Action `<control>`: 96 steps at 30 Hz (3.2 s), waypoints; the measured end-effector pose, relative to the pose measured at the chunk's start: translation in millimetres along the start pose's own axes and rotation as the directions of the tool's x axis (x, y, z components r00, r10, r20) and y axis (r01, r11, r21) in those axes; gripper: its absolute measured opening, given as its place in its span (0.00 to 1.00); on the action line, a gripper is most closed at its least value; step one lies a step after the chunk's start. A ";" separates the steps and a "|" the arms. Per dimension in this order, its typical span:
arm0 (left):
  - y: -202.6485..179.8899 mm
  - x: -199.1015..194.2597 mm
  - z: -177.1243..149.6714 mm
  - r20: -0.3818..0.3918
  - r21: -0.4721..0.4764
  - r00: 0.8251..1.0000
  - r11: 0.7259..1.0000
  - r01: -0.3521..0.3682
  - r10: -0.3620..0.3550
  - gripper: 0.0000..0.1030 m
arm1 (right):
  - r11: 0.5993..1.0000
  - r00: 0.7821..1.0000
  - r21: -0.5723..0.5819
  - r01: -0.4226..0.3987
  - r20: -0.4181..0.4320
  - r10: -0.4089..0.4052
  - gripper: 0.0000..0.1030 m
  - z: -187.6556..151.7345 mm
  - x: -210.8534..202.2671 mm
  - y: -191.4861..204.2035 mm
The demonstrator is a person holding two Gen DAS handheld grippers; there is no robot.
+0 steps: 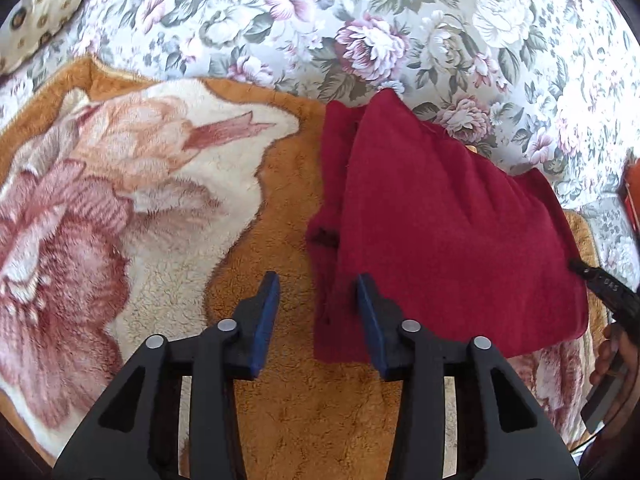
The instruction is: Fold small clothes
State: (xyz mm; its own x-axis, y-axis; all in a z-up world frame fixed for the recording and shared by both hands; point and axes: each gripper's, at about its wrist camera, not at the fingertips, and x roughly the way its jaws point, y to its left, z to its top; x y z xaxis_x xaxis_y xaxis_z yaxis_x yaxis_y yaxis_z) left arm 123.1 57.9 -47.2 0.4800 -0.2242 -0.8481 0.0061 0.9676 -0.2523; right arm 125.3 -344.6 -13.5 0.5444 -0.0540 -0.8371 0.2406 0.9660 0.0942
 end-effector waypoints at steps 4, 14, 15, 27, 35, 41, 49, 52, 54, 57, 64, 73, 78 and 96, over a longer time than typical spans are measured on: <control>4.2 4.5 -2.6 -0.006 -0.037 0.999 0.999 0.031 -0.031 0.39 | 0.995 0.992 -0.073 -0.064 0.100 0.071 0.41 15.2 -30.0 43.7; 8.0 6.5 -1.5 -0.030 -0.040 0.998 0.998 0.053 -0.054 0.46 | 0.861 0.916 -0.313 -0.402 -0.130 0.380 0.41 18.2 24.4 259.2; 10.2 6.5 -1.1 -0.031 -0.047 0.998 0.997 0.059 -0.060 0.47 | 0.857 0.917 -0.327 -0.398 -0.153 0.368 0.41 16.8 33.7 274.1; 21.7 5.6 7.1 -0.047 -0.097 0.993 0.990 0.099 -0.104 0.47 | 0.859 0.941 -0.387 -0.337 -0.166 0.294 0.05 21.0 79.7 320.7; 24.5 5.9 8.3 -0.046 -0.115 0.993 0.988 0.101 -0.107 0.47 | 0.822 0.921 -0.419 -0.387 -0.222 0.320 0.08 10.2 97.8 330.8; 26.4 -4.4 4.3 -0.034 -0.137 0.992 0.984 0.115 -0.121 0.47 | 0.840 0.883 -0.276 -0.468 -0.171 0.436 0.13 30.4 75.0 295.0; 31.6 -13.6 -7.1 -0.076 -0.147 0.973 0.968 0.203 -0.216 0.63 | 0.840 0.887 -0.304 -0.449 -0.268 0.376 0.32 20.4 91.1 317.7; 32.3 -18.3 -8.3 -0.047 -0.150 0.976 0.968 0.204 -0.213 0.78 | 0.835 0.889 -0.324 -0.445 -0.272 0.368 0.54 25.0 78.9 321.1; 30.3 -14.0 -9.7 -0.062 -0.149 0.977 0.969 0.195 -0.206 0.78 | 0.840 0.917 -0.393 -0.374 -0.295 0.270 0.54 21.6 82.8 330.4; 27.2 0.1 -12.5 -0.113 -0.164 0.971 0.968 0.191 -0.210 0.78 | 0.836 0.930 -0.449 -0.316 -0.323 0.178 0.54 15.6 96.9 339.6; 12.8 9.2 -11.6 -0.057 -0.131 0.987 0.981 0.143 -0.152 0.84 | 0.762 0.954 -0.611 -0.214 -0.299 0.028 0.64 3.8 120.6 364.1; -18.3 -7.4 -8.8 0.014 -0.003 0.965 0.965 0.261 -0.261 0.21 | 0.803 0.934 -0.480 -0.353 -0.222 0.278 0.17 24.5 73.1 313.7; -63.5 -54.2 -9.4 0.077 0.172 0.884 0.879 0.444 -0.462 0.21 | 0.825 0.896 -0.355 -0.441 -0.110 0.431 0.15 55.4 12.4 236.0; -168.2 -84.7 -51.0 -0.100 0.517 0.791 0.648 0.560 -0.604 0.34 | 0.903 0.909 0.140 -0.405 -0.046 0.415 0.41 54.6 42.5 -7.1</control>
State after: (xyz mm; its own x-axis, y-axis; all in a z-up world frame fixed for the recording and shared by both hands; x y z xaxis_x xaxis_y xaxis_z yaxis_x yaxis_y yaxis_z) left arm 36.6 -91.8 43.4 0.2885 -0.7730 -0.5650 0.7261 0.5613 -0.3972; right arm 190.6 -367.5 -20.3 0.5573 0.3635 -0.7465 0.1095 0.8590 0.5001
